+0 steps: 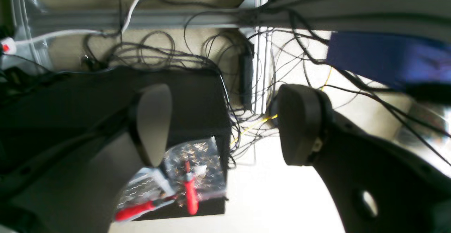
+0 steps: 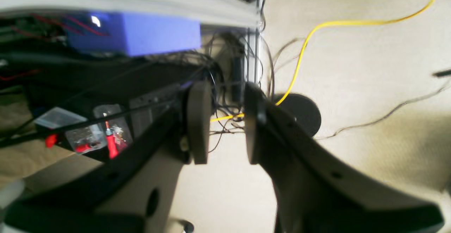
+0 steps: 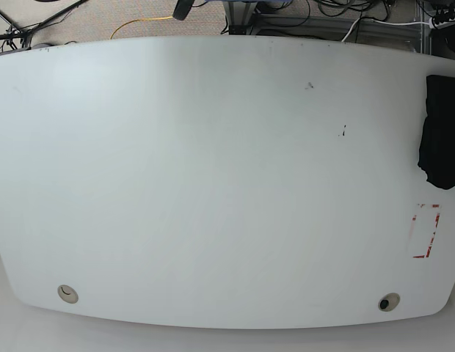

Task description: Fold the T-shirt properly

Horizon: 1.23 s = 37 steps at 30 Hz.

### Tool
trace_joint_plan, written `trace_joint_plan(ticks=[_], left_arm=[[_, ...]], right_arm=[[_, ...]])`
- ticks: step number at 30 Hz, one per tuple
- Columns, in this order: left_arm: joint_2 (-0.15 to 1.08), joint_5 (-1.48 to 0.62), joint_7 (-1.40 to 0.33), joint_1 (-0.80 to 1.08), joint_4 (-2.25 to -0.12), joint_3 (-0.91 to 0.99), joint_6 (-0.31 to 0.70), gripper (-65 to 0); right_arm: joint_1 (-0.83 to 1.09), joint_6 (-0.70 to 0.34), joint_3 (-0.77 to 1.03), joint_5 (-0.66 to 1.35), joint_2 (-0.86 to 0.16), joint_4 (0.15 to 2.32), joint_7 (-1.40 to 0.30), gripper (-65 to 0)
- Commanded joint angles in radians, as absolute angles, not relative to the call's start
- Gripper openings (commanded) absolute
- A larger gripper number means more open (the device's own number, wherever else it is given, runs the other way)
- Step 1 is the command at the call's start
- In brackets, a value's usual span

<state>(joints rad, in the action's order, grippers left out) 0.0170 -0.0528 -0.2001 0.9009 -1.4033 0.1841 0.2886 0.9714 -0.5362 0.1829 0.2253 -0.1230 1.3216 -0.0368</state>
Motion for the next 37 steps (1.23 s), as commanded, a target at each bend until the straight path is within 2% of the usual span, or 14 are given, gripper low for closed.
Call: trace_joint_plan(ticks=[1,8,14,20,26,30,37], left_arm=[[0.054,-0.058,-0.194,0.868,-1.294,0.136,0.298,-22.2],[0.074,-0.064,-0.189,0.599,-0.854,0.077,0.294,-22.4],[0.093,-0.059,-0.113,0.398,-0.533,0.07,0.294,-21.9],[0.099,-0.059,-0.044,0.193,-0.211,0.07,0.292,-21.8],[0.099,-0.059,-0.045,0.154,-0.185,0.021,0.288,-22.2],[0.096,-0.059,-0.042,0.154,-0.185,-0.013,0.177,-22.4],[0.093,-0.059,-0.042,0.153,-0.186,-0.05,0.171,-22.4]], right_arm=[[0.908,-0.545,0.193,0.188,-0.13,1.213,-0.012,-49.9],[0.69,-0.541,0.186,0.139,-0.136,0.929,-0.012,-49.9],[0.565,-0.447,0.156,0.067,-0.151,0.794,-0.01,-49.9],[0.437,-0.424,0.12,0.025,-0.148,0.656,-0.01,-49.6],[0.341,-0.357,0.108,0.024,-0.151,0.519,-0.01,-49.3],[0.321,-0.354,0.108,0.024,-0.151,0.501,-0.012,-49.1],[0.321,-0.354,0.108,0.025,-0.147,0.499,-0.012,-49.1]])
